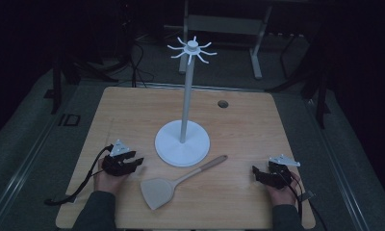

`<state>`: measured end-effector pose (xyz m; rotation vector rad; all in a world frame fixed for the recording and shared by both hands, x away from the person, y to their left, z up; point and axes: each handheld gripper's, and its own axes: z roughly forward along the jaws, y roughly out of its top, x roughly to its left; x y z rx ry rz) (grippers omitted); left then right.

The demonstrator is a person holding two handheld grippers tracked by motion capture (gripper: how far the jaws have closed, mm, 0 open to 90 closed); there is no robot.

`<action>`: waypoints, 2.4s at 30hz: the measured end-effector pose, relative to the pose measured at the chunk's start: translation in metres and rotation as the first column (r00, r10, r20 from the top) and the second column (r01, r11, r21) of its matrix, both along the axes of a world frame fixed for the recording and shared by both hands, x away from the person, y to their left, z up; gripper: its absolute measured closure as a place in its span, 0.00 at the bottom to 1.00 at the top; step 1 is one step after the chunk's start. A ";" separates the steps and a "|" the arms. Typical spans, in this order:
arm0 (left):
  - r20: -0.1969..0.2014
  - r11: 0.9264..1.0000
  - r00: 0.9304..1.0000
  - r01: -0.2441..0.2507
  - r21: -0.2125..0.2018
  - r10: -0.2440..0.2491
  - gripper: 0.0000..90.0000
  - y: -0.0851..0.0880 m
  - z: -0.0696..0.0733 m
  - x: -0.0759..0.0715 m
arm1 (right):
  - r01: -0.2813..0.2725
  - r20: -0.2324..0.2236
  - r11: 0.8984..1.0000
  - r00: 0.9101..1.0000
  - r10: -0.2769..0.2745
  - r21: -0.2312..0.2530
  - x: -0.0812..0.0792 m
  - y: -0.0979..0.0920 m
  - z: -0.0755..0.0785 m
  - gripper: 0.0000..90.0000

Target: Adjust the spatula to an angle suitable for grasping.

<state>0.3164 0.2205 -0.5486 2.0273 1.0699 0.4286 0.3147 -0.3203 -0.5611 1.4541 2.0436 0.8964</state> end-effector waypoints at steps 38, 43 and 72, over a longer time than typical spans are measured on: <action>-0.040 0.976 0.975 0.219 -0.008 -0.219 0.70 -0.106 0.082 0.003 | 0.001 -0.001 1.000 1.000 -0.001 0.001 0.000 0.000 0.000 0.29; -0.094 0.965 0.963 0.259 0.053 -0.253 0.70 -0.128 0.067 0.001 | 0.000 0.000 1.000 1.000 0.000 0.002 0.000 0.000 0.000 0.29; -0.285 0.892 0.898 0.399 0.211 -0.335 0.82 -0.174 0.014 -0.001 | -0.003 0.000 1.000 1.000 0.003 0.000 0.001 0.000 0.000 0.29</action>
